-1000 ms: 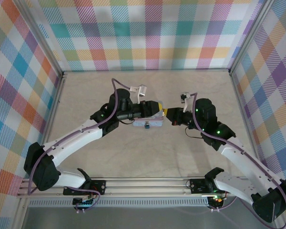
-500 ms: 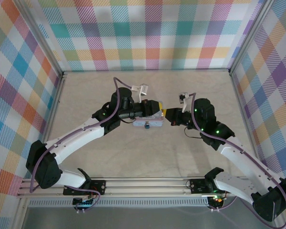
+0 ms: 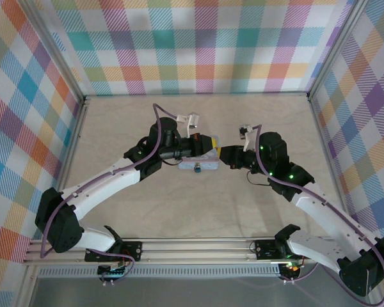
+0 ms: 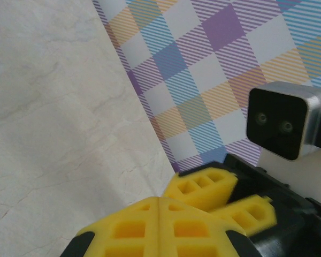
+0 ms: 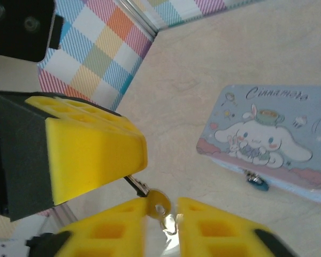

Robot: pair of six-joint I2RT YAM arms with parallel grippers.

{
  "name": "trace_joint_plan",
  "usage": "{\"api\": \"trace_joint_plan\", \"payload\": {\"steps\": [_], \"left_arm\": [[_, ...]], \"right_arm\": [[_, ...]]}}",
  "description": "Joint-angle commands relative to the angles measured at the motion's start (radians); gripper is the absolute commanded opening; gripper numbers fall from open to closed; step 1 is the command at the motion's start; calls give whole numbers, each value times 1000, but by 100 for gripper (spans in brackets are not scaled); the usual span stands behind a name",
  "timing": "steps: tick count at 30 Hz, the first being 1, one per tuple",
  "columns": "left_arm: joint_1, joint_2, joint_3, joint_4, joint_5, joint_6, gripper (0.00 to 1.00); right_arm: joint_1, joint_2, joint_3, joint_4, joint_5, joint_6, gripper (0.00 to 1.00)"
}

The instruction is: Unlock a padlock with a key

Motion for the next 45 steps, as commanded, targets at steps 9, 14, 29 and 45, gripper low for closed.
{"api": "trace_joint_plan", "payload": {"steps": [9, 14, 29, 45], "left_arm": [[0, -29, 41, -151, -62, 130, 0], [20, -44, 47, -188, -36, 169, 0], [91, -85, 28, -82, 191, 102, 0], [91, -76, 30, -54, 223, 75, 0]], "right_arm": [[6, -84, -40, 62, 30, 4, 70], [0, -71, -54, 108, -18, 34, 65], [-94, 7, -204, 546, -301, 258, 55], [-96, 24, -207, 620, -363, 292, 42]]}}
